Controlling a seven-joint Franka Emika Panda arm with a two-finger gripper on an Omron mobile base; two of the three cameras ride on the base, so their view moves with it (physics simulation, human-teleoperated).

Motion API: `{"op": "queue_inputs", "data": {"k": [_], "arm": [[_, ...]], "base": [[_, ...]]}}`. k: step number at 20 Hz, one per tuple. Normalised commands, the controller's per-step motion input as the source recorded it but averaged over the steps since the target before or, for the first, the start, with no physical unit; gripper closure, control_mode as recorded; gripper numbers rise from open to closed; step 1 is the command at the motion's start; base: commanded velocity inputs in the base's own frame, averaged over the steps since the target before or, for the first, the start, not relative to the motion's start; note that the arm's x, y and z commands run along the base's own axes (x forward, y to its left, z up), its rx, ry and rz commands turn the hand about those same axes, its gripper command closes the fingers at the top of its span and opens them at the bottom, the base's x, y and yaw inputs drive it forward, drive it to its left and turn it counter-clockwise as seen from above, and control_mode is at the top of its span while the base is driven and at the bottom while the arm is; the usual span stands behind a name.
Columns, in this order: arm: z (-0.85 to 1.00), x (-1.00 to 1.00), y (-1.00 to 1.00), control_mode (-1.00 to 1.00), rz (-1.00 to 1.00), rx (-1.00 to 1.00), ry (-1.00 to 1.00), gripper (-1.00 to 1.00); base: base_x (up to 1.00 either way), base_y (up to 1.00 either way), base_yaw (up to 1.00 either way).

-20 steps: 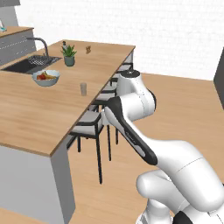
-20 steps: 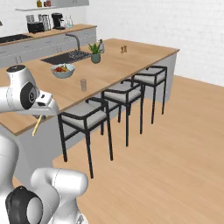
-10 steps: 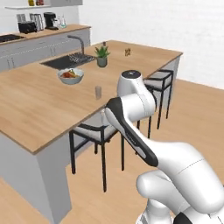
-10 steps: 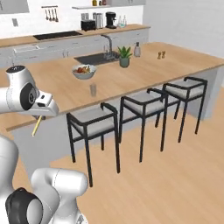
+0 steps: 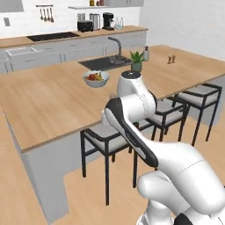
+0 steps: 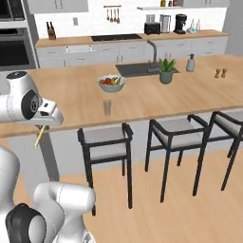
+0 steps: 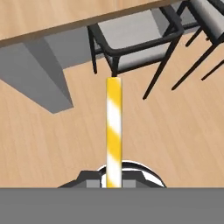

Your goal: Take a straw from the drawer in front and place it inside the glass cup on the dining counter.

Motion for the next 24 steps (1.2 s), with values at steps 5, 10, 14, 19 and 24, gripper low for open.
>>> {"op": "queue_inputs", "data": {"k": [5, 10, 14, 19, 24], "arm": [[0.00, 0.00, 0.00, 1.00, 0.00, 0.00, 0.00, 1.00], [0.00, 0.00, 0.00, 1.00, 0.00, 0.00, 0.00, 1.00], [0.00, 0.00, 0.00, 1.00, 0.00, 0.00, 0.00, 1.00], [0.00, 0.00, 0.00, 1.00, 0.00, 0.00, 0.00, 1.00], [0.00, 0.00, 0.00, 1.00, 0.00, 0.00, 0.00, 1.00]], "base": [[0.46, -0.94, 0.43], [0.66, -0.60, 0.29], [0.89, -0.15, 0.12], [0.95, -0.01, 0.07], [1.00, 0.00, 0.10]]}}
